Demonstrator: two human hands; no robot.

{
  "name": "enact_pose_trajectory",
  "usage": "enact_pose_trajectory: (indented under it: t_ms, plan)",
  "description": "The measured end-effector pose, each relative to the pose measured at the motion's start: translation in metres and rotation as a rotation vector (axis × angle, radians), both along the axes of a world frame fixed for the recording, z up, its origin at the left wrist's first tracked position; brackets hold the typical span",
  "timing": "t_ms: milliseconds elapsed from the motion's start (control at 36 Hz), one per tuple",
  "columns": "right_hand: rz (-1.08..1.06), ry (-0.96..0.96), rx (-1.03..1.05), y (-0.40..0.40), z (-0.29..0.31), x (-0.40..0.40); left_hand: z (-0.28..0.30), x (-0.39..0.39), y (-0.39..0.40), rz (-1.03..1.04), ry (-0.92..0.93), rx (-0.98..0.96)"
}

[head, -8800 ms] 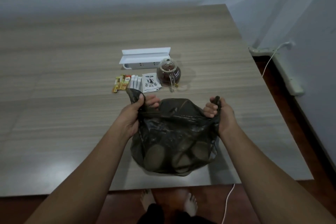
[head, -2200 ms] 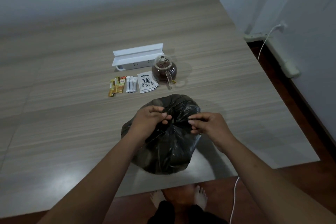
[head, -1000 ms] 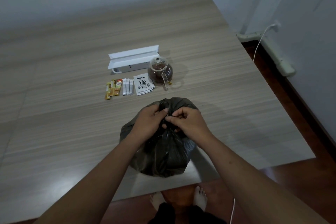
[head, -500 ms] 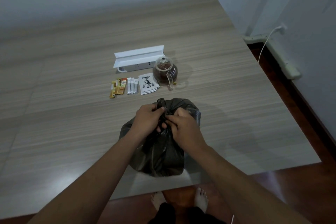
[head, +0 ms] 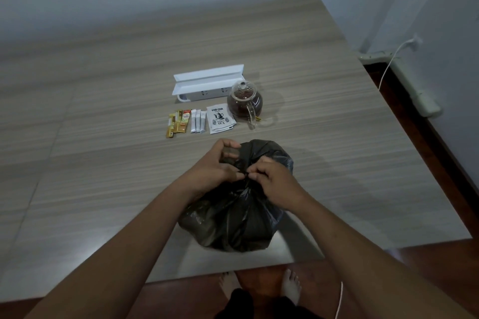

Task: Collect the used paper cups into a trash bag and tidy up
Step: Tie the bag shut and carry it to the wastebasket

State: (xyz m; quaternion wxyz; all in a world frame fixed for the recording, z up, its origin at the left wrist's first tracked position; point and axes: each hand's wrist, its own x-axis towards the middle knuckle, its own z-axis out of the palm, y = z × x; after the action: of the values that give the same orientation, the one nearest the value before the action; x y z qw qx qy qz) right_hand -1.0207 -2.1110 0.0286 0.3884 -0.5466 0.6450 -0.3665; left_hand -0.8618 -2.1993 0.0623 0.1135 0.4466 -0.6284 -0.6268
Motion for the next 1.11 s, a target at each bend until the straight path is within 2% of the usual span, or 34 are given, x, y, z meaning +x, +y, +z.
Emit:
enact_pose_trajectory:
  t_ms: [139,194,278,444,556,722,806,972,1111]
  plan:
    - [0.185,-0.191,0.232,-0.005,0.008,-0.011,0.002,-0.008,0.006,-0.019,-0.133,-0.404]
    - [0.193,-0.3,0.304,-0.006,0.009,-0.015,-0.001,-0.013,0.014,-0.025,-0.164,-0.57]
    - [0.14,-0.42,0.362,-0.004,0.008,-0.018,-0.009,-0.015,0.025,-0.001,-0.181,-0.71]
    - [-0.017,-0.553,0.361,-0.005,0.007,-0.012,-0.017,-0.011,0.041,0.145,-0.147,-0.787]
    - [-0.03,-0.539,0.359,-0.005,0.007,-0.01,-0.018,-0.01,0.048,0.167,-0.103,-0.768]
    - [-0.059,-0.519,0.372,-0.006,0.004,-0.007,-0.021,-0.007,0.043,0.156,-0.135,-0.821]
    - [-0.084,-0.414,0.333,-0.007,0.002,-0.008,-0.021,-0.002,0.039,0.091,-0.195,-0.871]
    - [-0.096,0.066,0.188,-0.009,-0.002,-0.025,-0.017,0.019,0.025,-0.041,-0.268,-0.933]
    - [-0.04,0.167,0.176,-0.006,-0.004,-0.025,-0.016,0.021,0.022,-0.173,-0.322,-0.958]
